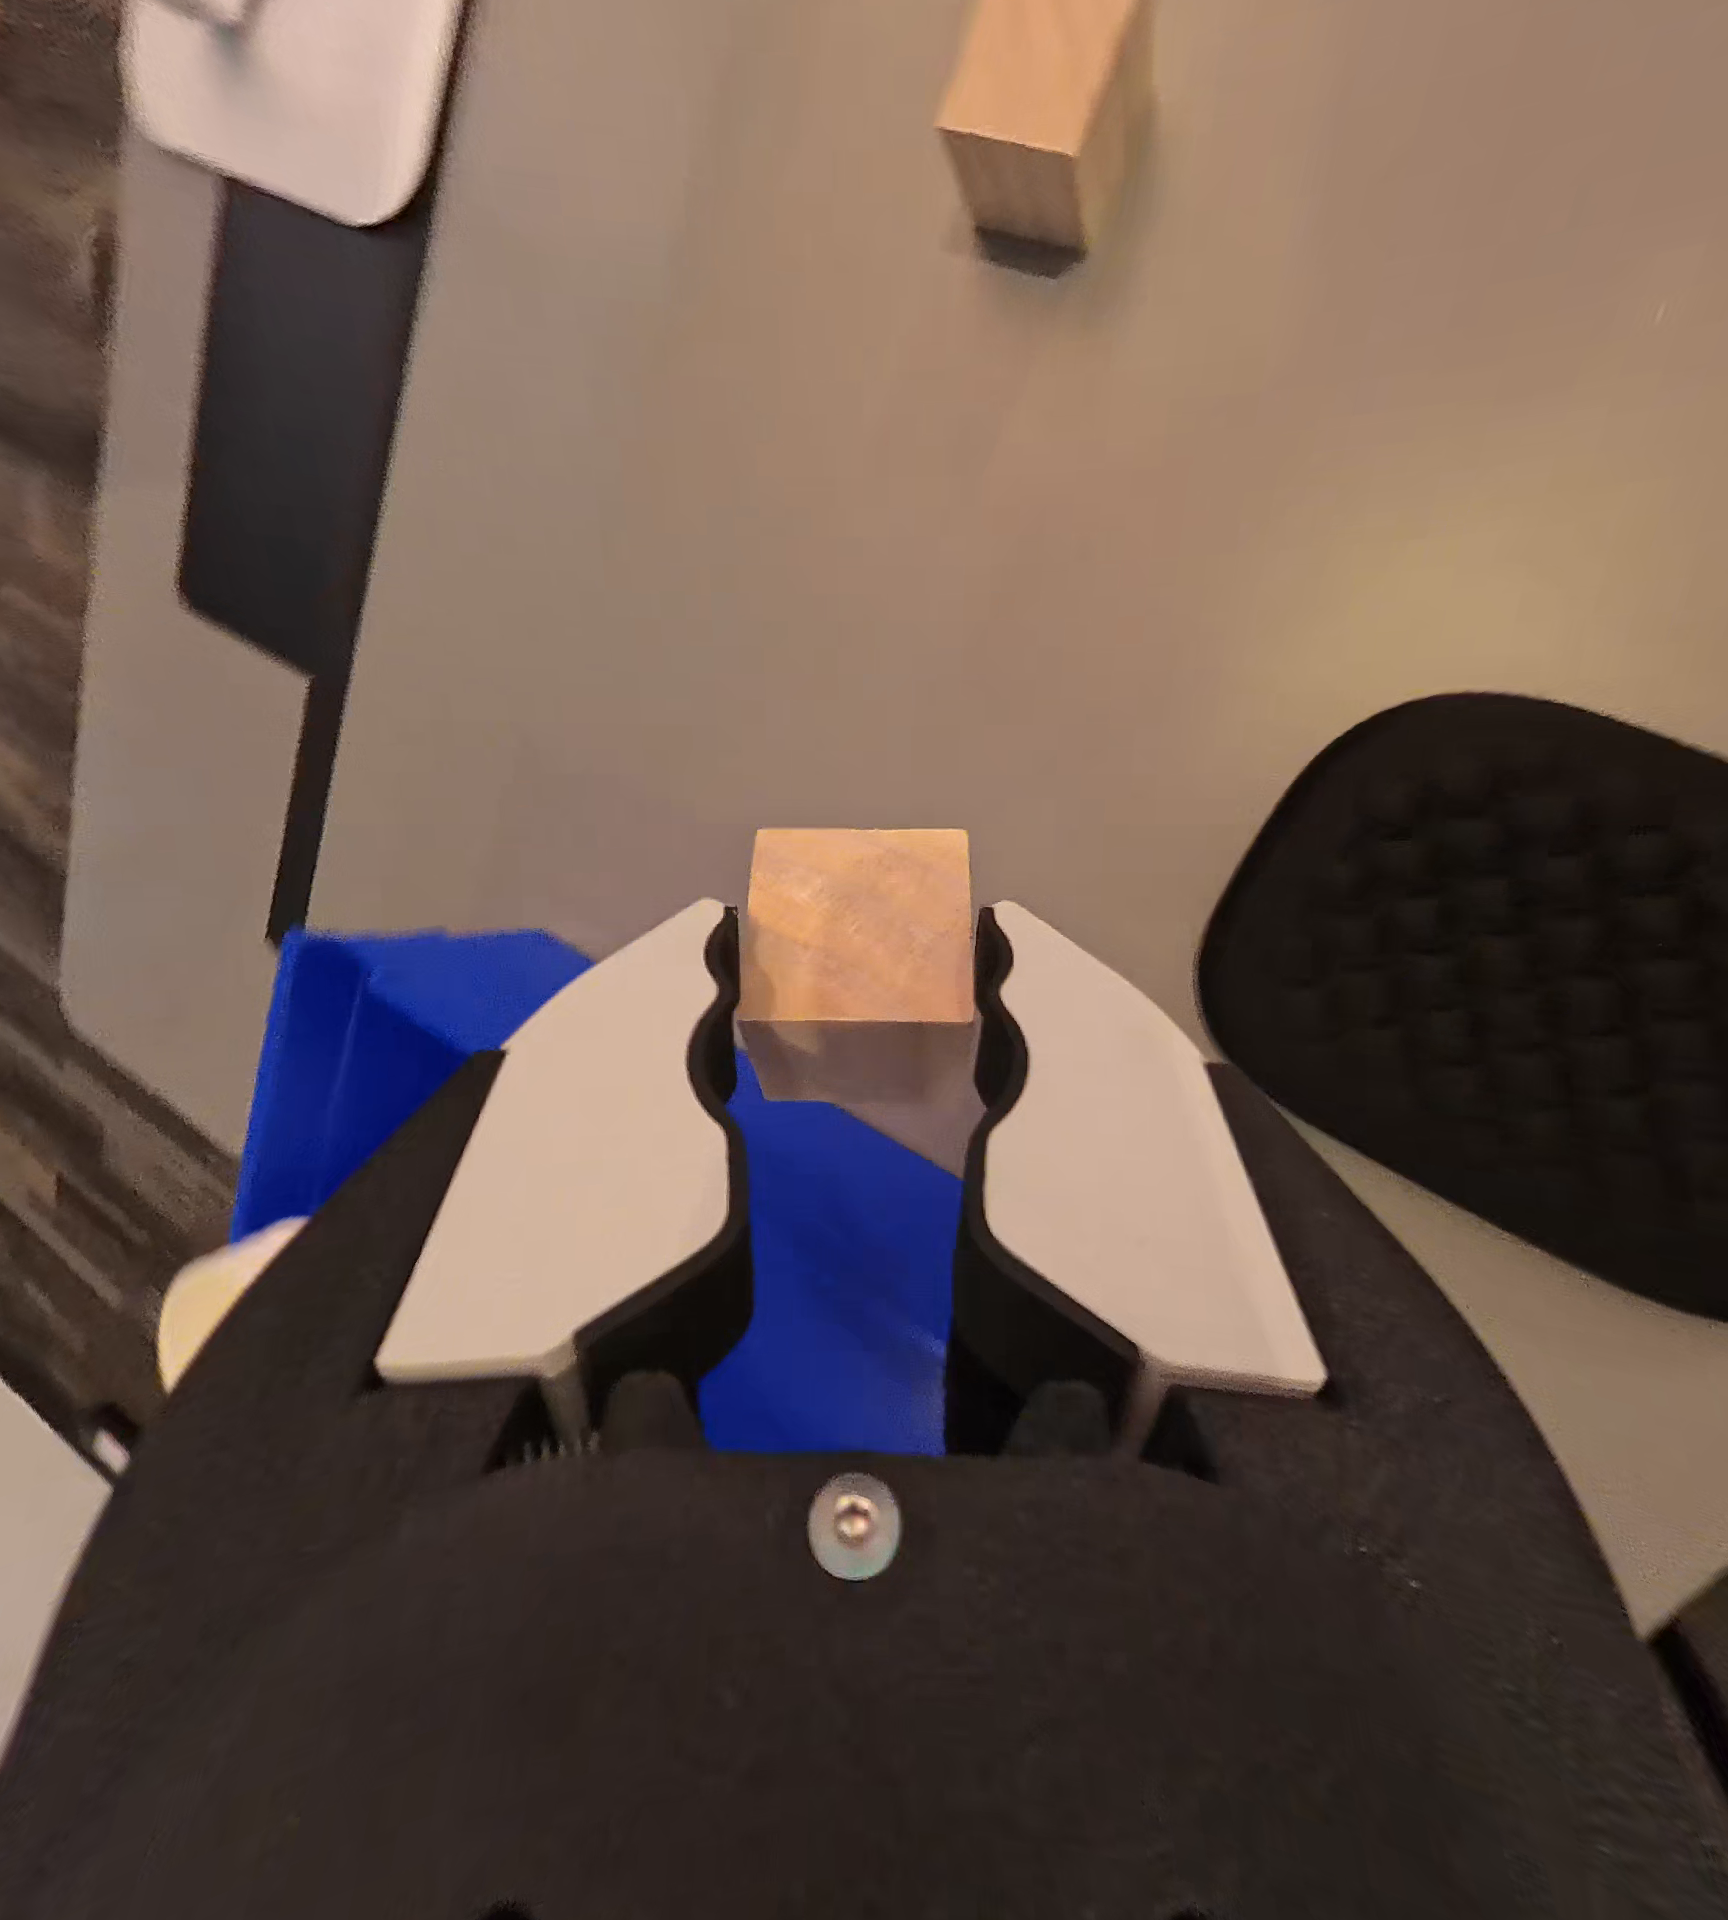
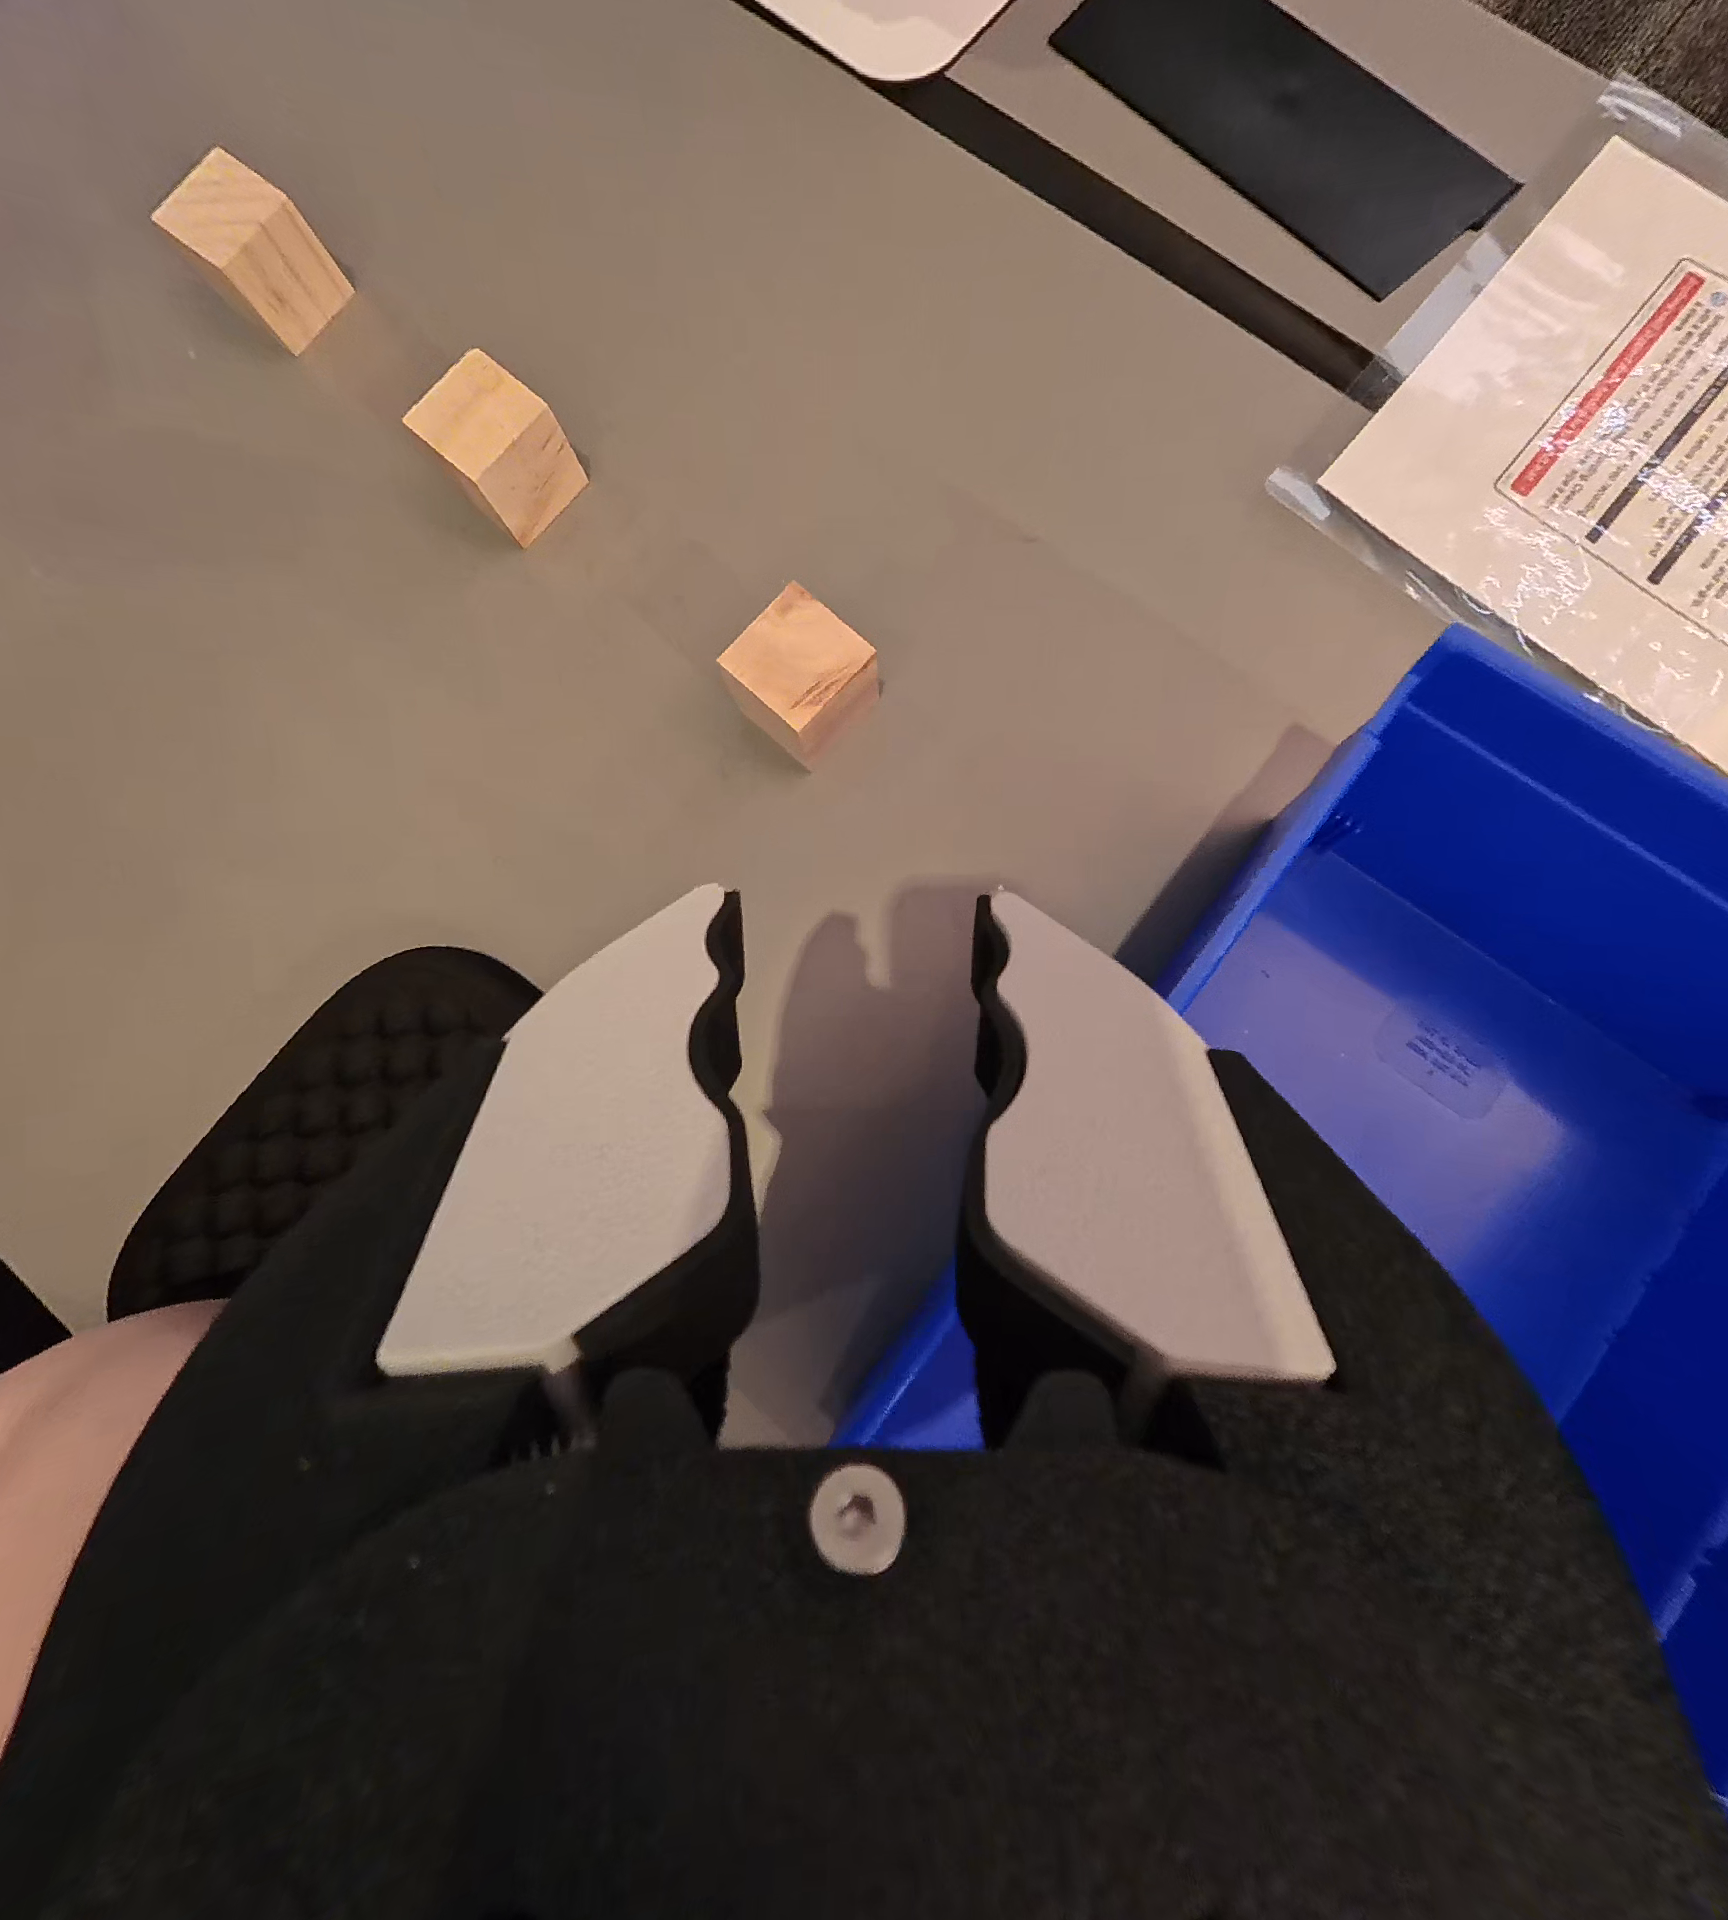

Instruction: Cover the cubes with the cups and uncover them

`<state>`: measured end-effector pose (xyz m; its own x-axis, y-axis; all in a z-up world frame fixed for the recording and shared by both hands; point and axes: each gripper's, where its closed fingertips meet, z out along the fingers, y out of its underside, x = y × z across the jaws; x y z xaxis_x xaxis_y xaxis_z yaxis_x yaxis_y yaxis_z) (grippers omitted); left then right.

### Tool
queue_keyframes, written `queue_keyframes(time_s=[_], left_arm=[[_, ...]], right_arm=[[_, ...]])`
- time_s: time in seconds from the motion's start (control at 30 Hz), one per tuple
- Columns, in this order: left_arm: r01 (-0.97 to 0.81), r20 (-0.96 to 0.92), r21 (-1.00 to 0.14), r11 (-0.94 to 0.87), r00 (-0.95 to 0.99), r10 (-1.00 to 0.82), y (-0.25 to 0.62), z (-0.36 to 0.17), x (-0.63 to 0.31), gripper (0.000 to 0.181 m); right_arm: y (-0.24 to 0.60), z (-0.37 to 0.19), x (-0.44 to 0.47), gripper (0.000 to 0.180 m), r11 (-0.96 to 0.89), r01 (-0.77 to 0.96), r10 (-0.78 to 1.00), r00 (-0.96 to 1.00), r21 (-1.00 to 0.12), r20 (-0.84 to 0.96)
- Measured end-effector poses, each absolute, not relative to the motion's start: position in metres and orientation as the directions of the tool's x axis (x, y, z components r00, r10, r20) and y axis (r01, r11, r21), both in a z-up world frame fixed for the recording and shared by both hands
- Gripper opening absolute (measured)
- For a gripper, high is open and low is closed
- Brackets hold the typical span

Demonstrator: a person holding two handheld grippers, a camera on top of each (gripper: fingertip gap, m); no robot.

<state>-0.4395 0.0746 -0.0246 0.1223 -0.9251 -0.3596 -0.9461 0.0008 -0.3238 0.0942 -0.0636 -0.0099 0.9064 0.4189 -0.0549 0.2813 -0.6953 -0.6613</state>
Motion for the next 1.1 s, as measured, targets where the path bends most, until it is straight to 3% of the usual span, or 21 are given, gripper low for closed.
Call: queue_keyframes(time_s=[0.33, 0.67, 0.77, 1.1], left_arm=[[-0.984, -0.190, -0.178, 0.002, 0.032, -0.981, 0.116, -0.119, -0.404, 0.043], [-0.980, -0.141, -0.197, 0.032, -0.004, -0.990, 0.128, -0.119, -0.388, 0.043], [-0.987, -0.140, -0.157, 0.038, -0.016, -0.990, 0.131, -0.120, -0.393, 0.043], [-0.955, -0.089, -0.297, 0.027, -0.001, -0.996, 0.130, -0.122, -0.377, 0.043]], right_arm=[[-0.064, -0.009, 0.091, 0.042, -0.681, 0.305, 0.446, 0.894, -0.666, -0.046], [-0.062, -0.011, 0.090, 0.042, -0.688, 0.317, 0.451, 0.891, -0.652, -0.043], [-0.062, -0.012, 0.089, 0.041, -0.693, 0.324, 0.453, 0.891, -0.644, -0.039], [-0.064, -0.013, 0.092, 0.041, -0.703, 0.313, 0.437, 0.899, -0.638, -0.040]])
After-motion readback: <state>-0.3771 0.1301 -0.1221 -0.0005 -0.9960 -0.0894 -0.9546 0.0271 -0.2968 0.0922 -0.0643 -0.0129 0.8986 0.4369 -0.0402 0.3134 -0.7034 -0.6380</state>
